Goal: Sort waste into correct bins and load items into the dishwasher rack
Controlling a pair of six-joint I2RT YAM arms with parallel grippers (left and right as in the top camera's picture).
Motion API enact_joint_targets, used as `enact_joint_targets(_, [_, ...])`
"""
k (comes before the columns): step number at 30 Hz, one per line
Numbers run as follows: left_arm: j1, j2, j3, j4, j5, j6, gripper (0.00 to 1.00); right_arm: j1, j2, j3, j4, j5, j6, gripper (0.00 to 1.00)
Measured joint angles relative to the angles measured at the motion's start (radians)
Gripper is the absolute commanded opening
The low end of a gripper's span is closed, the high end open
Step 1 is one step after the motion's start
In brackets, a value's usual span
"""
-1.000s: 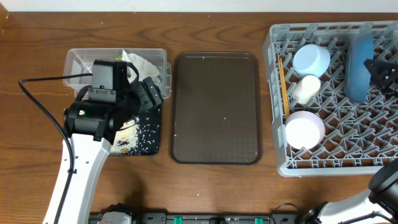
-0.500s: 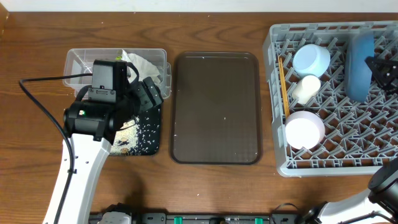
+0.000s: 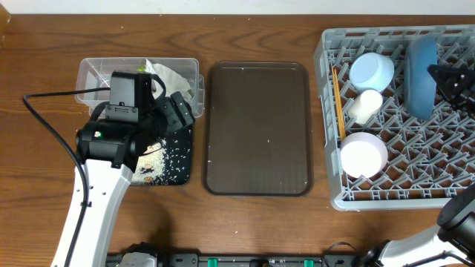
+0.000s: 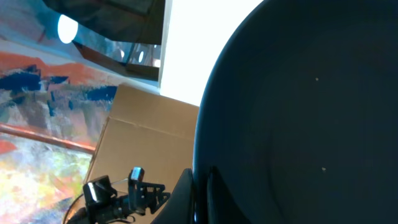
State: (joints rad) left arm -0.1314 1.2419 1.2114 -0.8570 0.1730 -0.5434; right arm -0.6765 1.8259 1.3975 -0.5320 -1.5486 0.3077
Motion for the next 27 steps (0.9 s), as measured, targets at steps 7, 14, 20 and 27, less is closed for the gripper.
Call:
enact_joint_targets(7, [0.0, 0.0, 0.0, 0.0, 0.0, 0.0, 0.9, 0.0, -0.002, 0.0, 0.042, 0.0, 0.091, 0.01])
enact_joint_targets(14, [0.0, 0.0, 0.0, 0.0, 0.0, 0.0, 0.9, 0.014, -0.029, -0.002, 0.187, 0.01, 0.248, 0.01])
enact_joint_targets(20, [0.0, 0.0, 0.0, 0.0, 0.0, 0.0, 0.9, 0.049, -0.082, -0.005, 0.263, 0.018, 0.352, 0.01])
enact_joint_targets(27, [0.0, 0.0, 0.0, 0.0, 0.0, 0.0, 0.9, 0.048, -0.105, -0.005, 0.159, 0.02, 0.312, 0.01])
